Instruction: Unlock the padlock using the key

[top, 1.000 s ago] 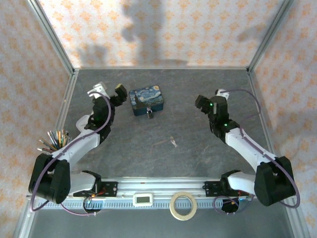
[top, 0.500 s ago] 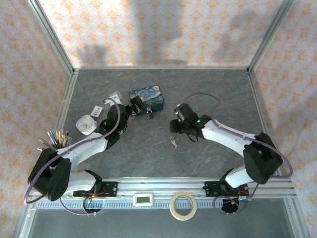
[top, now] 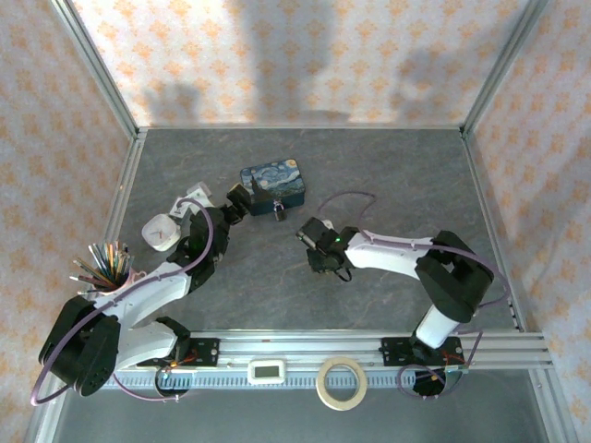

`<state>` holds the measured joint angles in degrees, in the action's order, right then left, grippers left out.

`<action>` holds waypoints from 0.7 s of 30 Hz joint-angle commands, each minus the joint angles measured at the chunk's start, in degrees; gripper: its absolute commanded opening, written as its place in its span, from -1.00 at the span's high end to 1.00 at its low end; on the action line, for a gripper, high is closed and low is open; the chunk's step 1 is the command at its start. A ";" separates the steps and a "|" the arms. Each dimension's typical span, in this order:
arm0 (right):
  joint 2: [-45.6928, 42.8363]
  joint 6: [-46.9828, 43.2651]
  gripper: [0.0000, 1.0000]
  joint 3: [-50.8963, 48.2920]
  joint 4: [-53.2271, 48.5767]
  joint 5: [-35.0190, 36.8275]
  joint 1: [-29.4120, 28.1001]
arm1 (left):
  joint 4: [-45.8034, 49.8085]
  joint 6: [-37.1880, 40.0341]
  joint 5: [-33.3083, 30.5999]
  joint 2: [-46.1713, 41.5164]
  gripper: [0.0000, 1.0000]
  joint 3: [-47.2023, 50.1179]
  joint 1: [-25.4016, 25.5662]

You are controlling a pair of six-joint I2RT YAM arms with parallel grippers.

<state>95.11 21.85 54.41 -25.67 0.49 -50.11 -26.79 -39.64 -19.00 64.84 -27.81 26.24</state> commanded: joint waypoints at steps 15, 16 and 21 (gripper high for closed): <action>3.25 -0.31 0.78 -0.70 5.23 2.94 0.05 | -0.63 -2.34 -1.57 -3.43 -0.98 1.70 -0.52; 2.87 -0.77 0.85 -0.88 5.94 2.37 0.35 | 0.21 -3.18 -1.19 -3.20 -0.98 1.10 -0.56; -1.23 -6.26 1.00 -3.45 11.36 -1.69 3.48 | 5.18 -7.29 5.21 -1.78 -0.98 -2.66 -0.43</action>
<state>96.60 19.27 53.04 -17.06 1.08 -48.56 -24.56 -43.42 -18.00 62.39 -27.46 26.11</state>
